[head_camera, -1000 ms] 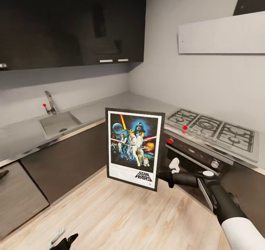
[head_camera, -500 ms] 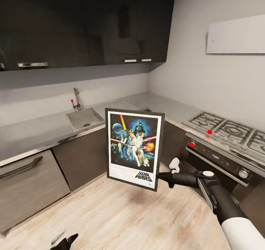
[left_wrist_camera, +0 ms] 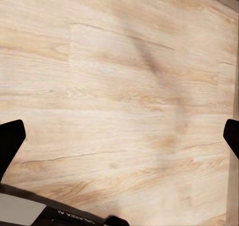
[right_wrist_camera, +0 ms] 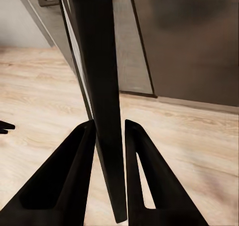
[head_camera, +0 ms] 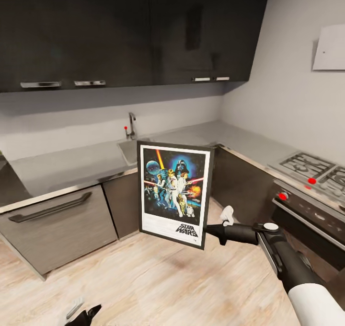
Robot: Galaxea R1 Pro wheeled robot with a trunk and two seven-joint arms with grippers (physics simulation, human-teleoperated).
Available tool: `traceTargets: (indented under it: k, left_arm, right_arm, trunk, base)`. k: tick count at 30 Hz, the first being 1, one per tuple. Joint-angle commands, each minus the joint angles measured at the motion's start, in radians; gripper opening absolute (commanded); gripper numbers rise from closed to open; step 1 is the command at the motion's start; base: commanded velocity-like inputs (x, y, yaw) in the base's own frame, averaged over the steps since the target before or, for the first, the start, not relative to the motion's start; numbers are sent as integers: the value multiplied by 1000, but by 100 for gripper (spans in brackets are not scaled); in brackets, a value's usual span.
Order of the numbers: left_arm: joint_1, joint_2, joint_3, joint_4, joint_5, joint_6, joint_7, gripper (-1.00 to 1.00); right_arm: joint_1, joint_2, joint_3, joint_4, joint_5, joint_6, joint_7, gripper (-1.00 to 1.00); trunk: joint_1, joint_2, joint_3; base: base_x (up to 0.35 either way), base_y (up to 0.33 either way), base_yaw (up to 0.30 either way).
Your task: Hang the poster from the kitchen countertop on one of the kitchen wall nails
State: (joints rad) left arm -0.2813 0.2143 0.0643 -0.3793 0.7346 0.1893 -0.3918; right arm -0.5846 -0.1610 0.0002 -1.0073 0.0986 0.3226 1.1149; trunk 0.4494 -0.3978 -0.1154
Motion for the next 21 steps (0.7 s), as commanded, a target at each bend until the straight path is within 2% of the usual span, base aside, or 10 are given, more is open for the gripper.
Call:
traceTargets:
  k: [1,13,21]
  left_arm:
    - [-1,0,5,0,9,10,-4,100]
    - [-1,2,5,0,11,10,-4,100]
    - [-1,2,6,0,11,10,-3,100]
  right_arm:
    - [-1,0,0,-2,1,12,5,-100]
    - [-1,0,0,-2,1,12,4,-100]
    - [-1,0,0,-2,1,12,3,-100]
  trunk:
    - [1,-2,-2]
    - [1,-2,-2]
    - [1,-2,-2]
  base:
    - [-3,246,291]
    - [-1,275,291]
    - [0,71,291]
